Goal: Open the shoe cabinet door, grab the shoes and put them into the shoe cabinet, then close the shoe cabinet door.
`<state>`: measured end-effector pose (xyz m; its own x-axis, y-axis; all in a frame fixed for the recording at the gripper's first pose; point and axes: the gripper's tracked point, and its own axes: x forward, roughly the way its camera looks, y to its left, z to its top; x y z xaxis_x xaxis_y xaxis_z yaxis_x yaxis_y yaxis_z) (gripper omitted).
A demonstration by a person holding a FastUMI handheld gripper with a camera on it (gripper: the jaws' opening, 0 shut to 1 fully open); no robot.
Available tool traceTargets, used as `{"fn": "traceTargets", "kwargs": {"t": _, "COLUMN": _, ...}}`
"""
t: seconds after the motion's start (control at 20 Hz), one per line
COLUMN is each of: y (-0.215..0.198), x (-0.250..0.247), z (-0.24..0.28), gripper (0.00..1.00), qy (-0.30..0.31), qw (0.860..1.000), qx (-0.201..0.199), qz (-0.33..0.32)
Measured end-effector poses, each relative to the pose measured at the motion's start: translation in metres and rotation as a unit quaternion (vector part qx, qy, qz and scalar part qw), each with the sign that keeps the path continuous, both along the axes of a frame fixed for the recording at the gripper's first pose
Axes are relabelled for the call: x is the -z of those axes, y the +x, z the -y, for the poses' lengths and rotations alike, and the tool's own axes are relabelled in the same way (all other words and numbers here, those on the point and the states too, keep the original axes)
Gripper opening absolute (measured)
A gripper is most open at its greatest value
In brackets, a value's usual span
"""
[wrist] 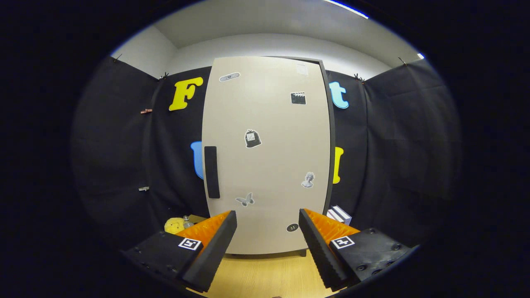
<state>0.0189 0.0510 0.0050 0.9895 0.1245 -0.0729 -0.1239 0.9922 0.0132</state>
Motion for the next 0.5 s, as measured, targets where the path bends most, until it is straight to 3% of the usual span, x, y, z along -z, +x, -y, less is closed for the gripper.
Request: {"fn": "traceTargets", "kwargs": {"t": 0.5, "y": 0.002, "x": 0.0003, "z": -0.0079, "gripper": 0.98, "qy": -0.019, "qw": 0.999, "qx": 0.027, "qz": 0.0}}
